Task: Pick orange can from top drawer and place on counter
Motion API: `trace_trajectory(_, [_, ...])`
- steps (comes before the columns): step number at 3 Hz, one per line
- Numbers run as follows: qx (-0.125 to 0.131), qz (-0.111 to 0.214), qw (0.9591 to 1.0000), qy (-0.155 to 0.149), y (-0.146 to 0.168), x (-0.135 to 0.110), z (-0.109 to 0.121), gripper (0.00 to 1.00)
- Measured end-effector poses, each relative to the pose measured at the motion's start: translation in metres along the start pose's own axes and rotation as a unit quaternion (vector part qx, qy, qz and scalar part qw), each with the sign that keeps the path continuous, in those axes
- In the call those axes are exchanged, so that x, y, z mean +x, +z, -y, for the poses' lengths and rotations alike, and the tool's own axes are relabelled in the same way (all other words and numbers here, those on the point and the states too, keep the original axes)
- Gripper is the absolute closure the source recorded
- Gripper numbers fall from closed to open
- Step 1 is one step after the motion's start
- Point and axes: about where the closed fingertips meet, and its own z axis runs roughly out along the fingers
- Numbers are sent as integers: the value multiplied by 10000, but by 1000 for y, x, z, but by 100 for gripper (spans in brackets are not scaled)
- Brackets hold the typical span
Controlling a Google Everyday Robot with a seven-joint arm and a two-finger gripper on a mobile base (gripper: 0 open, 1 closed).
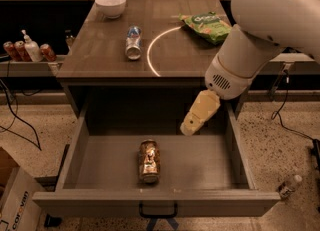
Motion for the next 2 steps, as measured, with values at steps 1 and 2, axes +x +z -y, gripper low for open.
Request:
trace_trajectory(1, [-381,-87,9991,175,49,-16,-17,0])
trace_trajectory(2, [-559,-210,9980,227,82,-29,-29,0])
